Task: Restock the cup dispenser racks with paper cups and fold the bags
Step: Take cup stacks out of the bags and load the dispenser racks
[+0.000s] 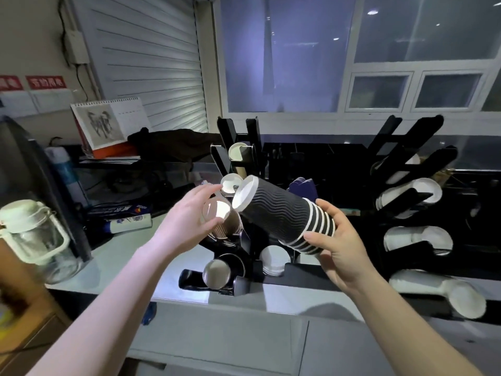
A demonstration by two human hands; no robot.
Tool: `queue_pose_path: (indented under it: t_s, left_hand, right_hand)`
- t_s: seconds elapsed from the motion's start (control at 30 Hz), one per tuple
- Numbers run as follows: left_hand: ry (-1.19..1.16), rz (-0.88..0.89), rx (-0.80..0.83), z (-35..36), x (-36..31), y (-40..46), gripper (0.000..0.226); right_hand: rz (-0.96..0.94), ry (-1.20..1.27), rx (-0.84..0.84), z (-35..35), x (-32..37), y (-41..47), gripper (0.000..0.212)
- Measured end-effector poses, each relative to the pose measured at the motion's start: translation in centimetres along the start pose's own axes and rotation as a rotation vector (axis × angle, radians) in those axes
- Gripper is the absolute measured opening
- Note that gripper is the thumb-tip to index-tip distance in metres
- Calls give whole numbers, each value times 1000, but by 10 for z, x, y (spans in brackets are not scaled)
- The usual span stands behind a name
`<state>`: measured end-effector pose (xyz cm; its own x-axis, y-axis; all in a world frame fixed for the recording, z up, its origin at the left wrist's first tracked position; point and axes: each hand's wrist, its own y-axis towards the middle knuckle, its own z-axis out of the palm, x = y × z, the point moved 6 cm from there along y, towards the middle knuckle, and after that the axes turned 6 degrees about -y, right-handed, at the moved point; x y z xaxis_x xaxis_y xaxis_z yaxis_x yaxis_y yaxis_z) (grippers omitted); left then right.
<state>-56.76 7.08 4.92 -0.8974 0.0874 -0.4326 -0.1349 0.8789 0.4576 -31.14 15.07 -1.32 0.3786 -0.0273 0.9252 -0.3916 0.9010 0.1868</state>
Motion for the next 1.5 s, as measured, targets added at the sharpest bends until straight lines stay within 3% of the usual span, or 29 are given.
queue_pose_path:
  t_s: [0.1, 0.17, 0.2, 0.3, 0.43, 0.53, 0.7, 0.9, 1.13, 1.23, 1.33, 1.4, 1.5]
  left_hand:
    - [-420, -14, -119, -21, -15, -19, 40]
    - [-783, -63, -56, -26, -25, -30, 41]
    - [-857, -81, 5, -26, -26, -34, 49]
    - [-613, -53, 76, -28, -27, -47, 75]
    - [-380, -12, -131, -59, -16, -62, 77]
    - [-307, -45, -144, -77, -5, -78, 76]
    - [-336, -88, -152, -72, 4, -97, 86]
    - [-213, -110, -21, -32, 20, -92, 79]
    - [123, -54, 147, 61, 29, -86, 70]
    - [194, -98, 128, 78, 39, -82, 71]
    - [180, -100, 107, 83, 43, -79, 75]
    - [91, -78, 118, 81, 47, -82, 74]
    - [-79, 28, 204, 77, 50, -87, 72]
  right_hand:
    - [-7, 43, 97, 23, 6, 2, 73]
    - [1, 35, 166, 37, 7, 2, 72]
    - [10, 24, 196, 44, 7, 2, 72]
    - [45, 1, 247, 64, -2, 3, 71]
    - [29, -230, 284, 94, -11, -1, 62]
    - [25, -466, 292, 106, -19, -7, 58]
    - [105, -542, 457, 118, -42, -13, 62]
    - [226, -639, 494, 110, -72, -9, 38]
    - [338, -739, 356, 80, -96, 9, 26]
    - [225, -765, 296, 80, -82, 15, 18]
    - [-40, -769, 62, 73, -49, 22, 15]
    - [-225, -822, -32, 78, -29, 23, 28]
    - [-442, -1023, 80, 110, -9, 28, 60]
